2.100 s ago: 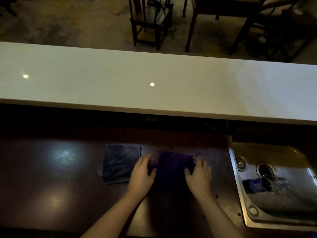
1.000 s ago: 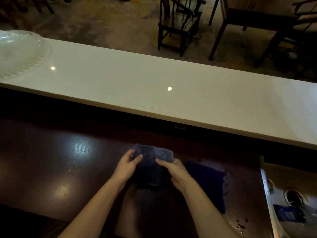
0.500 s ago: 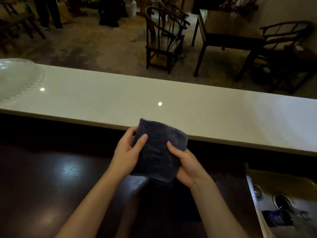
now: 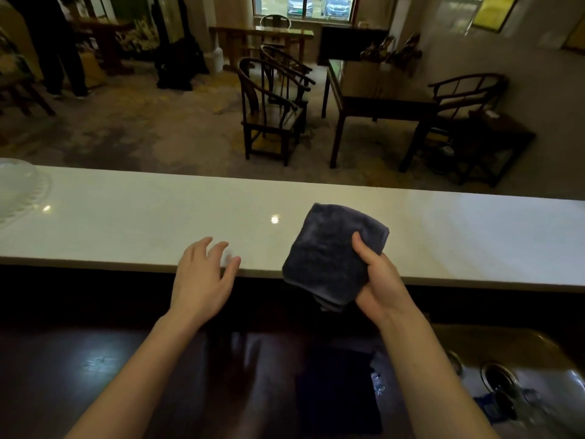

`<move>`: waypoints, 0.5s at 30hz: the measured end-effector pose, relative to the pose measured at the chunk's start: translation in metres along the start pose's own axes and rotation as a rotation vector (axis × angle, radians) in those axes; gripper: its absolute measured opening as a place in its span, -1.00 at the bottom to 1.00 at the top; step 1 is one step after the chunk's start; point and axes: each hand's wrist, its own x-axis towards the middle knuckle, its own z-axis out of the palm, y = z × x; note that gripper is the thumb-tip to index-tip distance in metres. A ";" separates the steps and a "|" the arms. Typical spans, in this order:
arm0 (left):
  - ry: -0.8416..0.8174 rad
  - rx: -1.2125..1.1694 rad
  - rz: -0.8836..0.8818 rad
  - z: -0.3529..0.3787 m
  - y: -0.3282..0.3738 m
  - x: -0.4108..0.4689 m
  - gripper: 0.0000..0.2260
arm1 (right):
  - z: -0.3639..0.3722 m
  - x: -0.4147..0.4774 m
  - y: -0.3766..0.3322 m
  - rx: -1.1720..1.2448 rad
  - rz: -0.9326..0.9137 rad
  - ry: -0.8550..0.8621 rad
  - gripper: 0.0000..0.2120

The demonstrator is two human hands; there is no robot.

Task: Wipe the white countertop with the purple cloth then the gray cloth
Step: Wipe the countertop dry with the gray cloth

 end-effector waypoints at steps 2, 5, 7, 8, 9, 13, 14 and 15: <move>-0.024 0.053 0.008 0.006 -0.006 -0.001 -0.56 | -0.013 0.004 -0.015 -0.071 -0.074 0.084 -0.71; -0.045 0.105 0.030 0.012 -0.009 -0.004 -0.60 | -0.028 0.010 -0.034 -0.300 -0.196 0.273 -0.74; -0.035 0.138 0.041 0.013 -0.010 -0.006 -0.62 | -0.036 0.013 -0.041 -0.523 -0.278 0.409 -0.74; -0.027 0.148 0.048 0.013 -0.010 -0.006 -0.63 | -0.040 0.015 -0.042 -0.657 -0.328 0.465 -0.70; -0.020 0.153 0.055 0.013 -0.011 -0.007 -0.64 | -0.045 0.017 -0.042 -0.805 -0.404 0.504 -0.65; -0.024 0.179 0.094 0.011 -0.013 -0.007 -0.65 | -0.065 0.033 -0.025 -1.459 -0.585 0.346 -0.56; -0.028 0.187 0.102 0.010 -0.014 -0.007 -0.65 | -0.067 0.037 -0.016 -1.637 -0.499 0.287 -0.50; -0.032 0.192 0.107 0.009 -0.015 -0.007 -0.65 | -0.068 0.041 -0.006 -1.800 -0.412 0.260 -0.46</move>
